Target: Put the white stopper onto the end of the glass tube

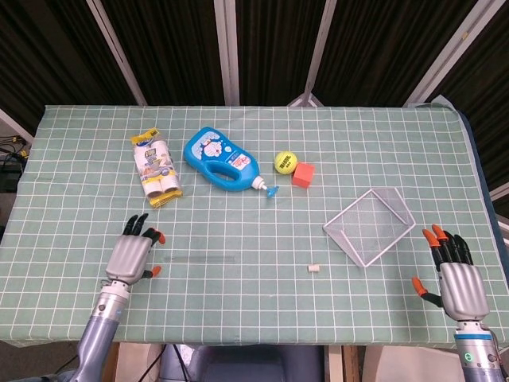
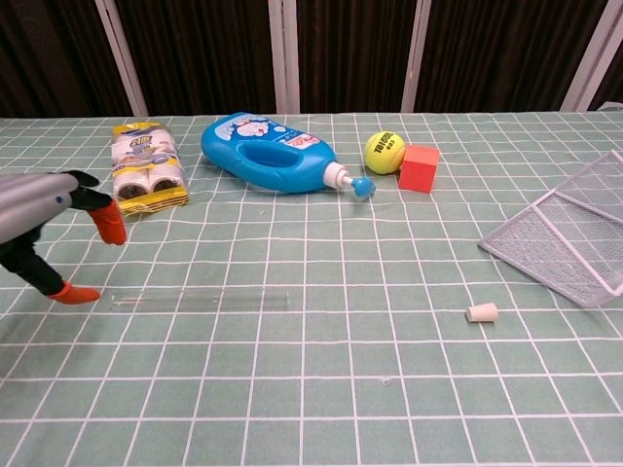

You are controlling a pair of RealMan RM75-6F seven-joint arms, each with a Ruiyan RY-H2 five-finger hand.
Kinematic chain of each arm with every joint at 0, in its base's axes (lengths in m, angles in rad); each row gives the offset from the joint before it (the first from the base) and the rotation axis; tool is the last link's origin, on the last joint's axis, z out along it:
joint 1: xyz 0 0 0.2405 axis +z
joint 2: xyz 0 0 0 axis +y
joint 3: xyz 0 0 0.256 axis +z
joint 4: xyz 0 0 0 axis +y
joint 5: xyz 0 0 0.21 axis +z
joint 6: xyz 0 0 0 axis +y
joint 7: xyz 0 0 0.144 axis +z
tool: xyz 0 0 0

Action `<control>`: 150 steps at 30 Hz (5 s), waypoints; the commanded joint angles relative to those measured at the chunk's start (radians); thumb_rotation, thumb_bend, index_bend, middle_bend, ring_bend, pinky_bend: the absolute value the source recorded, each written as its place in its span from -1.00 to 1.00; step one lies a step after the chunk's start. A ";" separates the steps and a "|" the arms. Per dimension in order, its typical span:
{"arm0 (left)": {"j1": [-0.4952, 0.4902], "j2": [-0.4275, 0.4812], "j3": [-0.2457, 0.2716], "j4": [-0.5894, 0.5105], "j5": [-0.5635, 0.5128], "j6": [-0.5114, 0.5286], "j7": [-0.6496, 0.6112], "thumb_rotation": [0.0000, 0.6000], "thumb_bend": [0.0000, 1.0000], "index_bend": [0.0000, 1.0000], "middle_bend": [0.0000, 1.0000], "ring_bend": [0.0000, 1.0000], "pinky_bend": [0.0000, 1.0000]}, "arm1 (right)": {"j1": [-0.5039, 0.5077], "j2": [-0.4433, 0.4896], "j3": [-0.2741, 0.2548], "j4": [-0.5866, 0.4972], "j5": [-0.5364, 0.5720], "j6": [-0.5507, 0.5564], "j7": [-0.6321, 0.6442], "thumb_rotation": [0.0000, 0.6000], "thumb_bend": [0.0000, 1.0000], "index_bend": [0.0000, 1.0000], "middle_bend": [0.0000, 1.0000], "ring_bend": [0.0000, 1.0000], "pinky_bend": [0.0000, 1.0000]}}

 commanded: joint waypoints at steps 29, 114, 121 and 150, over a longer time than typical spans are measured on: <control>-0.165 -0.259 -0.043 0.122 -0.257 0.073 0.166 1.00 -0.33 -0.07 -0.17 -0.90 -0.98 | 0.002 0.008 -0.001 -0.006 0.004 -0.006 0.022 1.00 -0.34 -1.00 -1.00 -1.00 -0.98; -0.221 0.123 -0.094 -0.058 0.068 0.008 -0.369 1.00 0.54 0.08 0.00 -0.84 -1.00 | 0.254 -0.316 0.023 -0.006 0.016 -0.281 -0.449 1.00 -0.34 -0.17 0.93 1.00 0.82; -0.225 0.127 -0.091 -0.048 0.060 0.004 -0.378 1.00 0.54 0.08 0.00 -0.84 -1.00 | 0.283 -0.387 0.039 0.075 0.082 -0.306 -0.500 1.00 -0.34 -0.07 0.93 1.00 0.82; -0.236 0.125 -0.076 -0.026 0.063 0.008 -0.401 1.00 0.54 0.07 -0.01 -0.84 -1.00 | 0.305 -0.449 0.011 0.139 0.156 -0.284 -0.559 1.00 -0.34 -0.07 0.93 1.00 0.82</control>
